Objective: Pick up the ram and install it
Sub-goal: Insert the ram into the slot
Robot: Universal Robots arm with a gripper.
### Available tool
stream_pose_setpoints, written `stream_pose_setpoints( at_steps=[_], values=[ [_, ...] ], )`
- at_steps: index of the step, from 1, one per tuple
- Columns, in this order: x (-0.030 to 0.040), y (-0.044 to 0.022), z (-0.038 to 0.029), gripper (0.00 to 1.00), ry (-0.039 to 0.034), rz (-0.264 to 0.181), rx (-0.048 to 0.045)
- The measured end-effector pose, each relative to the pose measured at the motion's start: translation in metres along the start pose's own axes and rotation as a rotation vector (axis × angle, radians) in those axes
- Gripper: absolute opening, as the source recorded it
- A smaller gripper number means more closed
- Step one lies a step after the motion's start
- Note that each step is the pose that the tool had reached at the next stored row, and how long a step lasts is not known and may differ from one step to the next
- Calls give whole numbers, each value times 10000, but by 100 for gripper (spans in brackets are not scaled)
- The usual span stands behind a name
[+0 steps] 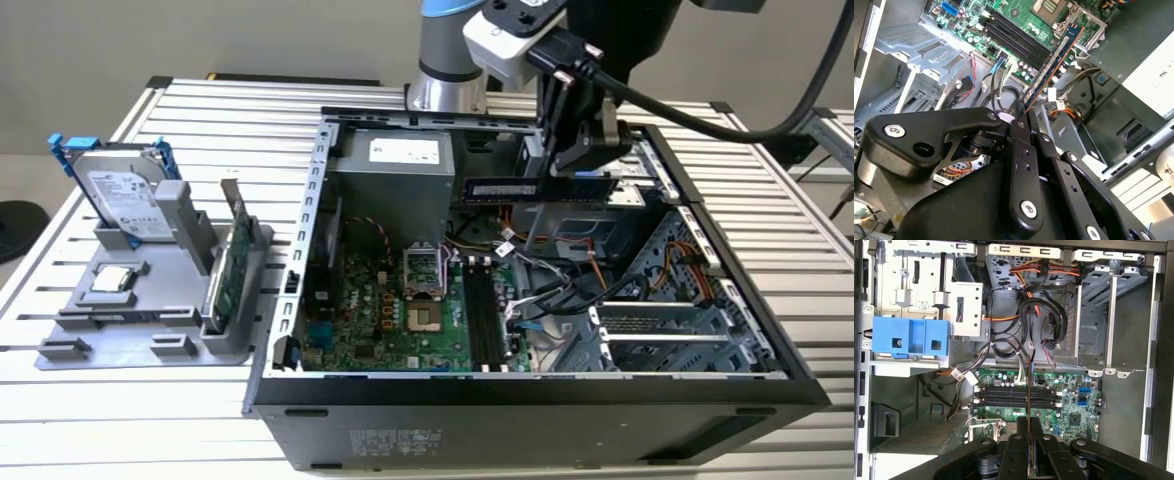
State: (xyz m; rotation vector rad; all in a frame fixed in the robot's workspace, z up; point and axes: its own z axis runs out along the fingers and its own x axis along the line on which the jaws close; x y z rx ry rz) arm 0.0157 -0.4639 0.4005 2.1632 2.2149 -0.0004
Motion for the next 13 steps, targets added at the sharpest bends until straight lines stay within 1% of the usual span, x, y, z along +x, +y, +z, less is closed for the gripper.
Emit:
stream_pose_setpoints(
  at_steps=[13],
  values=[
    [48,6,2,0,0,4,0]
  ],
)
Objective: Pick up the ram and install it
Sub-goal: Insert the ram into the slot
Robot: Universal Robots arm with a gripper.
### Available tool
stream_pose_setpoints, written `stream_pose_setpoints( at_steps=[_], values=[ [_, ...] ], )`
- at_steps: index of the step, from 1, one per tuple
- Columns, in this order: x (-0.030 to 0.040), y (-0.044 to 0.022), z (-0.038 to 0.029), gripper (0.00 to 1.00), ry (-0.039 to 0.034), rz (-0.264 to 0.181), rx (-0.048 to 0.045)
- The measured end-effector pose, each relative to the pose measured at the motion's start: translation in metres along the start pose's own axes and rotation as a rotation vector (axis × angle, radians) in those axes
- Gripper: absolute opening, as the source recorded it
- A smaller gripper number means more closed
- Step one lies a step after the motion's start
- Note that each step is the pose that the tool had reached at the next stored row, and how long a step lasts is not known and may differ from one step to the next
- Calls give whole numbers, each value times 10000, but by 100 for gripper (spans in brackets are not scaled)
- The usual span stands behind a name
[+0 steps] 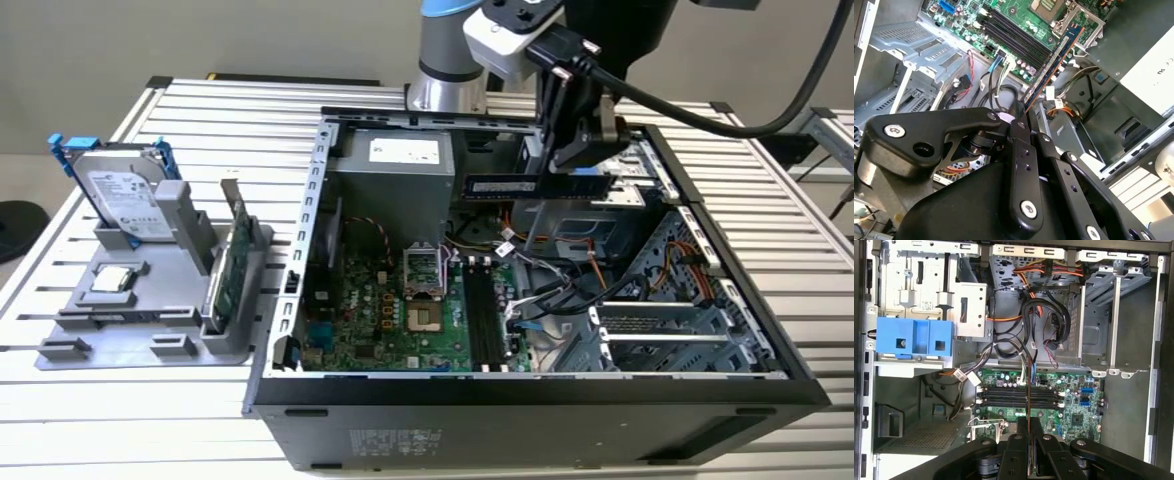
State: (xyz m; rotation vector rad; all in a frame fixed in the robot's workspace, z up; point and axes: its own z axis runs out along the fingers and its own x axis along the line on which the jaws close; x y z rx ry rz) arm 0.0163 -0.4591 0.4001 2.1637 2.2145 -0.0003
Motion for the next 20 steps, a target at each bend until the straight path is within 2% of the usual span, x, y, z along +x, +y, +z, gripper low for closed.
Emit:
stream_pose_setpoints(
  at_steps=[5,20],
  values=[
    [48,5,1,0,-1,6,0],
    [320,22,7,0,-1,16,0]
  ],
)
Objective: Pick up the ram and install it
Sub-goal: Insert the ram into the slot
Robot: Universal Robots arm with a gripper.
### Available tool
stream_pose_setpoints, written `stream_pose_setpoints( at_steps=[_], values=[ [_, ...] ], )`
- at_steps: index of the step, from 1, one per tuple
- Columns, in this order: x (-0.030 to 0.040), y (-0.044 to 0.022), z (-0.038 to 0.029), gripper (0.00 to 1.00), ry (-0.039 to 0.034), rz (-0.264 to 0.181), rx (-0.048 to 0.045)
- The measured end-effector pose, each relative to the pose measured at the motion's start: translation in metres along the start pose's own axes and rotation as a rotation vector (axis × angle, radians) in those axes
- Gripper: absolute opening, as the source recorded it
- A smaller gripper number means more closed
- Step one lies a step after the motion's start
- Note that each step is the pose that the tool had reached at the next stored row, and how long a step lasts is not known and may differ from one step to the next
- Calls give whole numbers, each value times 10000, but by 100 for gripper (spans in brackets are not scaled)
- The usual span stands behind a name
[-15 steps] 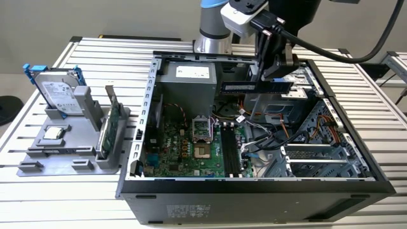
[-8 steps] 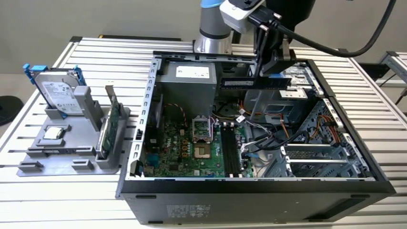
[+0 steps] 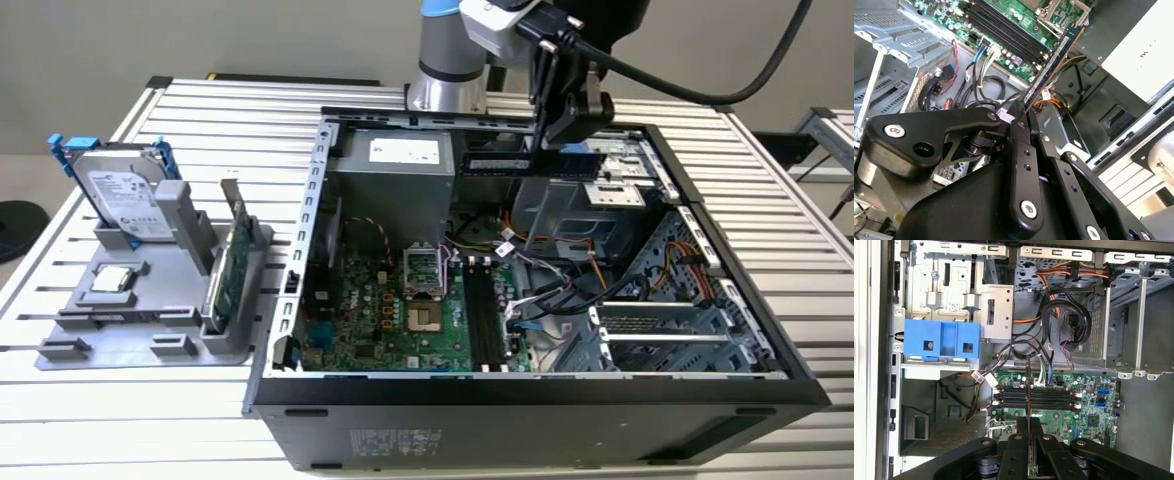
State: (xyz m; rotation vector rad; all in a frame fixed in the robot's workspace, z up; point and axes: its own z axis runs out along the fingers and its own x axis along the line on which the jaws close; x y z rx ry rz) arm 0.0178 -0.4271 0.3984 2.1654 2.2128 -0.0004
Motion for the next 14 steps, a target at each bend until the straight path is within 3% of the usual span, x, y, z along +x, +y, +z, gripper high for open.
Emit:
stream_pose_setpoints(
  at_steps=[14],
  values=[
    [177,9,35,0,0,0,0]
  ],
)
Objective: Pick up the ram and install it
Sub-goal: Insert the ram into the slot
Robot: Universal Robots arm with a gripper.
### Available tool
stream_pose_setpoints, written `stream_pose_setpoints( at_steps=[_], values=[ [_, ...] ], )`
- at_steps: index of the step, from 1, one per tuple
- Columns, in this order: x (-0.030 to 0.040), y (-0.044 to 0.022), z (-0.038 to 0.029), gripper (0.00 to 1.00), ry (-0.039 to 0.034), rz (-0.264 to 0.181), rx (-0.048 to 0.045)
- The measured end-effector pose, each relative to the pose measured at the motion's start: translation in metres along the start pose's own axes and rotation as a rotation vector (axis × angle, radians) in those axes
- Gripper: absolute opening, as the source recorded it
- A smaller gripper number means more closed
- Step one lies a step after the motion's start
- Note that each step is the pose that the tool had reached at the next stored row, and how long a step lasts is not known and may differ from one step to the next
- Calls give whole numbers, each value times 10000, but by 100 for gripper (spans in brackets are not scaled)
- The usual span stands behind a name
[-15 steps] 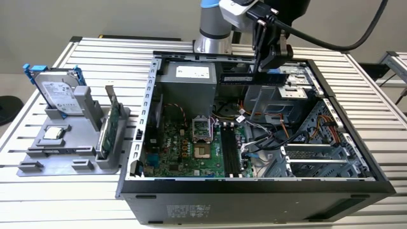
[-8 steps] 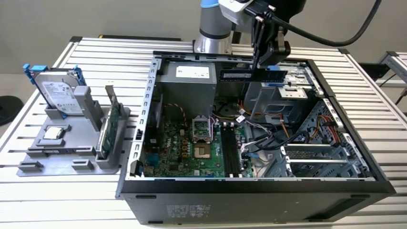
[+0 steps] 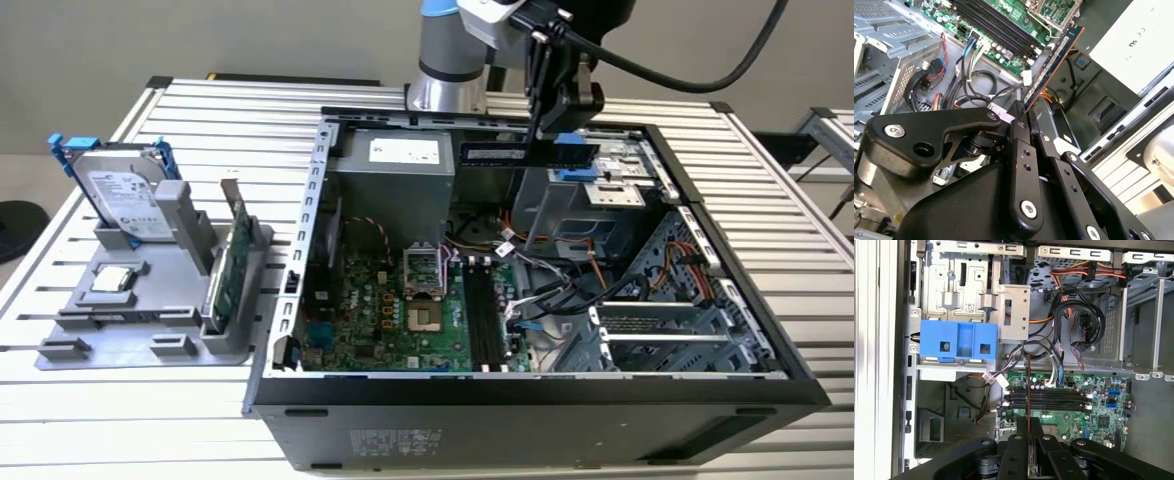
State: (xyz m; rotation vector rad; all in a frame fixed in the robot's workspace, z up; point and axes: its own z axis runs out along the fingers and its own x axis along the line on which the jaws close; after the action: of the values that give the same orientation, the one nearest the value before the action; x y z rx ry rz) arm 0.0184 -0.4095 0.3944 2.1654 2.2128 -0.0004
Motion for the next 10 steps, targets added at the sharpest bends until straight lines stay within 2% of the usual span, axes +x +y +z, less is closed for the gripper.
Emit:
stream_pose_setpoints(
  at_steps=[10],
  values=[
    [33,3,42,0,1,0,-1]
  ],
)
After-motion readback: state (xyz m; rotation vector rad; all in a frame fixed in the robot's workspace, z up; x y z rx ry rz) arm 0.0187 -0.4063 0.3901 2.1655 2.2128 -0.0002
